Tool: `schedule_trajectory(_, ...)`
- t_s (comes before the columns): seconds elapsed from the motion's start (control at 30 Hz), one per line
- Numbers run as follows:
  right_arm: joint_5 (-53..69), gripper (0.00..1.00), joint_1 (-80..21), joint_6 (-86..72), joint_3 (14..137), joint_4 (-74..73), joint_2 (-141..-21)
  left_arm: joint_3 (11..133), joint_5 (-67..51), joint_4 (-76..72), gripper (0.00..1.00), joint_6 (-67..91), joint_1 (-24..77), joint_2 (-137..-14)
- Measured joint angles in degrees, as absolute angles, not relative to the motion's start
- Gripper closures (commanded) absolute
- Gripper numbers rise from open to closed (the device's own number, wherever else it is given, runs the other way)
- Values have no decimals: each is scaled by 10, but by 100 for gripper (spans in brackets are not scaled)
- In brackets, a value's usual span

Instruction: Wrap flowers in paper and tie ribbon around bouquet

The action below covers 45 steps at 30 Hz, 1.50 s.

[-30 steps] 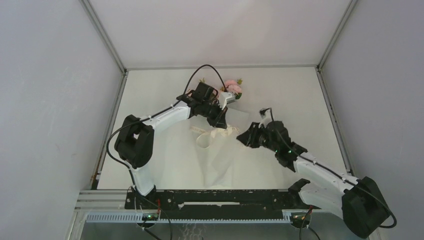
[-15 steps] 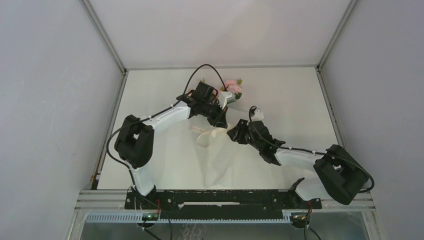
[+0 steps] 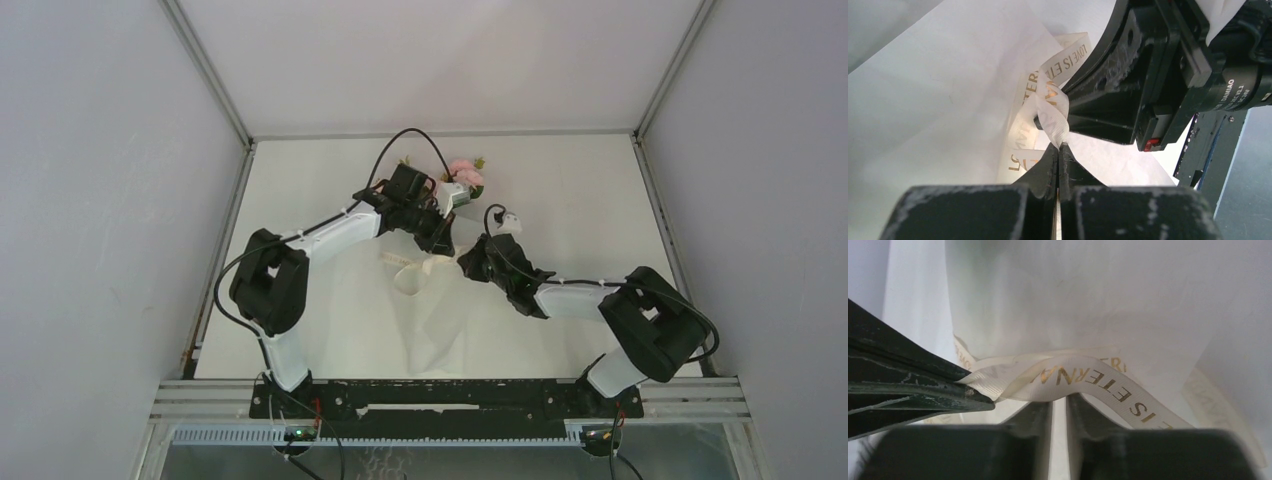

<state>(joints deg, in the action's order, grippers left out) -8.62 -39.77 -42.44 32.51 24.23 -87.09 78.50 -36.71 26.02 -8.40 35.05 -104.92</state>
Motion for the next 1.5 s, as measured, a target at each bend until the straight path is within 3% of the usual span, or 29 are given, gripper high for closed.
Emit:
schedule_trajectory(0.17, -57, 100, -375, -416, 332, 189, -840, 785, -359, 260, 97, -85, 341, -1053)
schedule_trajectory(0.27, 11, 100, -359, -388, 332, 132, -794, 785, -349, 262, 56, -95, 337, -1056)
schedule_trajectory(0.33, 55, 100, -345, -374, 334, 102, -781, 785, -347, 273, 40, -110, 336, -1056)
schedule_trajectory(0.43, 110, 100, -326, -359, 335, 68, -788, 792, -342, 324, 28, -135, 333, -1054)
schedule_trajectory(0.53, 153, 100, -310, -349, 335, 48, -808, 793, -327, 385, 24, -158, 326, -1033)
schedule_trajectory(0.6, 171, 100, -305, -343, 338, 35, -818, 793, -312, 416, 27, -167, 314, -1011)
schedule_trajectory(0.73, 195, 100, -301, -325, 357, 7, -823, 764, -260, 435, 46, -182, 269, -952)
schedule_trajectory(1.1, 218, 100, -292, -302, 369, -25, -823, 669, -234, 456, 47, -196, 263, -992)
schedule_trajectory(1.17, 221, 100, -289, -300, 370, -30, -823, 669, -237, 453, 61, -196, 265, -996)
schedule_trajectory(1.23, 225, 100, -286, -298, 373, -42, -823, 669, -241, 452, 89, -196, 268, -1002)
schedule_trajectory(1.27, 228, 100, -284, -295, 377, -48, -823, 669, -242, 453, 98, -199, 269, -1006)
schedule_trajectory(1.5, 274, 100, -279, -227, 462, -152, -824, 676, -241, 456, 100, -199, 256, -997)
